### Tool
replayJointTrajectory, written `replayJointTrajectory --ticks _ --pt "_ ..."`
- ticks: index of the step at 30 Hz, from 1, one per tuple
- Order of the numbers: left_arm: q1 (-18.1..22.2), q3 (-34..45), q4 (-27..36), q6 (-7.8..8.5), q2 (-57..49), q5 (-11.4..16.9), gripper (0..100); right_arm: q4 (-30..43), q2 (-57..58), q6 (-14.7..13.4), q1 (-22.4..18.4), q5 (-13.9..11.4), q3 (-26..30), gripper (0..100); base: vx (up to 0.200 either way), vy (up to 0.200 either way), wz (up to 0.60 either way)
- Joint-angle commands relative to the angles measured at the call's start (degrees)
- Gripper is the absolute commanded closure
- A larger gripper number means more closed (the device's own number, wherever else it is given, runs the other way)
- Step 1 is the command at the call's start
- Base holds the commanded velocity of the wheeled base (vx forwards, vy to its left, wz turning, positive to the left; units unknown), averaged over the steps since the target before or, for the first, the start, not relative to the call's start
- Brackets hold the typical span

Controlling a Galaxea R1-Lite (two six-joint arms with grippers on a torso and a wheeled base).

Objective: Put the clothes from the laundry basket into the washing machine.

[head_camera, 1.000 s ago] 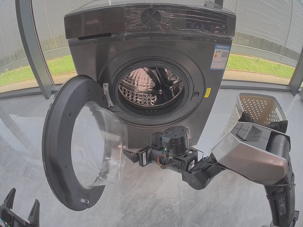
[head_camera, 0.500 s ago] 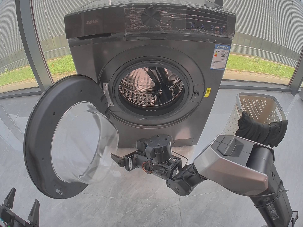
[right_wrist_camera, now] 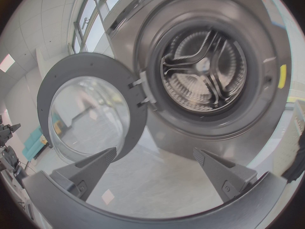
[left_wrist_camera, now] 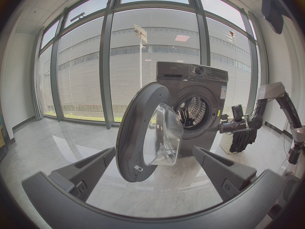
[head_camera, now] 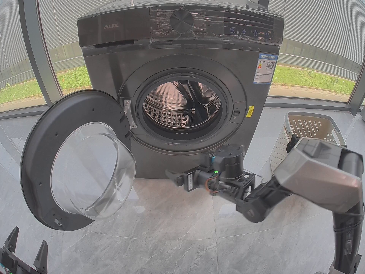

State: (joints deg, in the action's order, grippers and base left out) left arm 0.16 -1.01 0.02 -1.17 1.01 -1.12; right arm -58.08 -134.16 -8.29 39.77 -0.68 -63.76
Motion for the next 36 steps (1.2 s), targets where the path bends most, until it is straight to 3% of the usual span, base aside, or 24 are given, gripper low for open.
replayJointTrajectory --ticks 1,4,5,7,10,14,22,28,31,36 --pt "0.0 0.9 0.0 -0.06 -1.0 -0.1 0 -3.3 19.9 4.2 -8.2 0.0 16.5 0 0.000 0.000 0.00" --pt "0.0 0.8 0.0 -0.06 -1.0 -0.1 0 -3.4 27.6 4.4 -10.8 0.0 24.0 0 0.000 0.000 0.00" --pt "0.0 0.8 0.0 -0.06 -1.0 -0.1 0 -3.4 27.6 4.4 -10.8 0.0 24.0 0 0.000 0.000 0.00" --pt "0.0 0.8 0.0 -0.06 -1.0 -0.1 0 -2.9 34.8 6.0 -13.8 0.1 29.9 0 0.000 0.000 0.00" --pt "0.0 0.9 0.0 -0.15 -1.0 -0.1 0 -2.9 40.0 7.6 -17.0 0.1 34.3 0 0.000 0.000 0.00" --pt "0.0 0.9 0.0 -0.24 -1.0 -0.1 0 -2.8 46.6 7.5 -18.7 0.4 39.1 0 0.000 0.000 0.00" --pt "0.0 0.9 0.0 -0.24 -1.0 -0.1 0 -0.3 64.4 8.6 -26.4 0.9 47.2 0 0.000 0.000 0.00" --pt "0.0 0.9 0.0 -0.24 -1.0 0.0 0 0.7 76.7 9.6 -29.0 0.2 54.8 0 0.000 0.000 0.00" --pt "0.0 0.8 0.0 -0.24 -1.0 0.0 0 0.9 84.8 9.6 -31.8 -0.7 63.4 0 0.000 0.000 0.00" --pt "0.0 0.9 0.0 -0.15 -1.0 0.1 0 8.9 97.2 9.6 -33.0 -0.3 63.2 0 0.000 0.000 0.00"
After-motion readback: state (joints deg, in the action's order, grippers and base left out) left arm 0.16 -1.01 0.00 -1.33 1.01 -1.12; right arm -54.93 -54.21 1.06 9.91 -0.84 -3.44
